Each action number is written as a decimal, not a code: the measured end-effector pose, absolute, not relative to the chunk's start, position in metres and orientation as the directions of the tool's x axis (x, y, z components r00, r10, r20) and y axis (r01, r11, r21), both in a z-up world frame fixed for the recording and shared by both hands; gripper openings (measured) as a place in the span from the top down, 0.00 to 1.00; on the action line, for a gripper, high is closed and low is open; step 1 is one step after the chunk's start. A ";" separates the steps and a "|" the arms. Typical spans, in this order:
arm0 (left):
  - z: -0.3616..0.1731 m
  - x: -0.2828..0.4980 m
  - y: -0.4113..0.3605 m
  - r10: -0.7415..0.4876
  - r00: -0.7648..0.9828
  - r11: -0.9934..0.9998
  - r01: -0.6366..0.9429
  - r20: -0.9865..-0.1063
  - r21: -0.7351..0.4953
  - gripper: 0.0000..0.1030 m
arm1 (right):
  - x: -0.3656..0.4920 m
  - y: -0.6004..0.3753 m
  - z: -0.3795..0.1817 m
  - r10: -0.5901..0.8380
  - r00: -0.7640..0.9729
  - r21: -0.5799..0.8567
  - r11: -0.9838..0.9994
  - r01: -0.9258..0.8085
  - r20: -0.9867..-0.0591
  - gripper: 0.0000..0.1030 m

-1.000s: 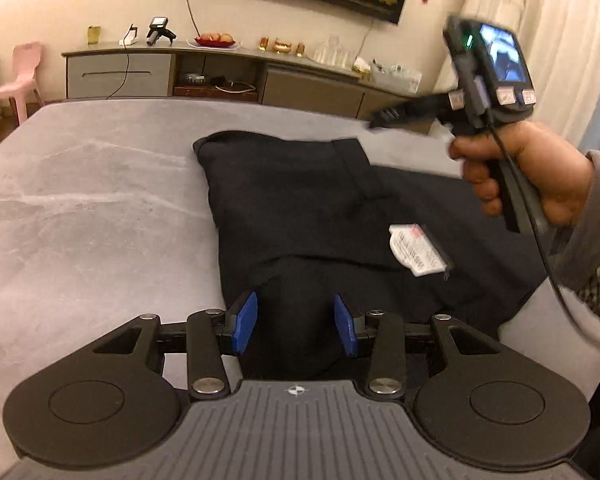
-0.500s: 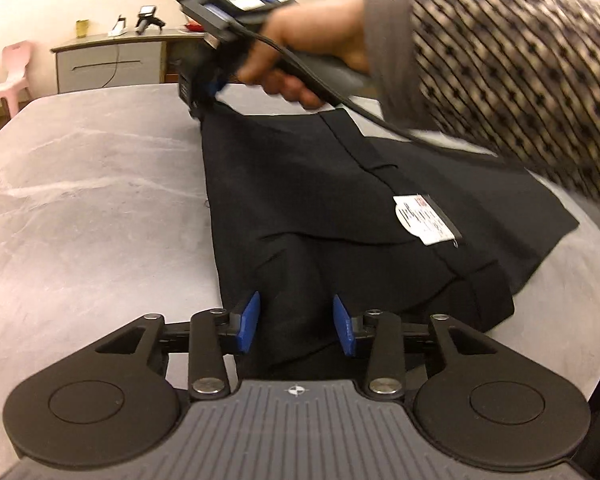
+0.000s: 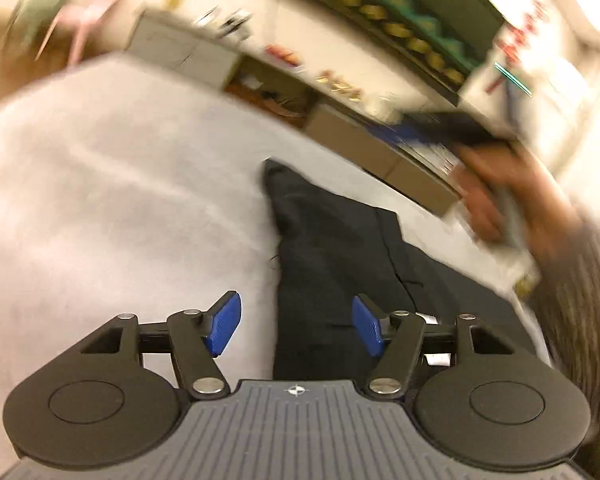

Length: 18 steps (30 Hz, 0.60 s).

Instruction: Fold clothes

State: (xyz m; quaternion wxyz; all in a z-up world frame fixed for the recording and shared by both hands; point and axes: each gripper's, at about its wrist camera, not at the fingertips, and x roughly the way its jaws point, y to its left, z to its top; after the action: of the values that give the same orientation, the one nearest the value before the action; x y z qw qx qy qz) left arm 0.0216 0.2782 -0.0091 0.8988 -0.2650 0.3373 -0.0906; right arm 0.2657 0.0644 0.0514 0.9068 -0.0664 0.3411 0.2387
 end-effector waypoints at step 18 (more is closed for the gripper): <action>-0.013 0.037 0.255 -0.153 0.741 0.910 -0.153 -0.654 -0.386 0.75 | 0.167 0.048 -0.036 0.432 0.543 0.104 0.841 -0.531 -0.720 0.70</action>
State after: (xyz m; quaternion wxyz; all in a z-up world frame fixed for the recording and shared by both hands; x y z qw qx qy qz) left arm 0.0370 0.2548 -0.0128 0.9083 -0.2125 0.3602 -0.0001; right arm 0.1665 0.0483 -0.0356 0.8760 -0.0635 0.3912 0.2748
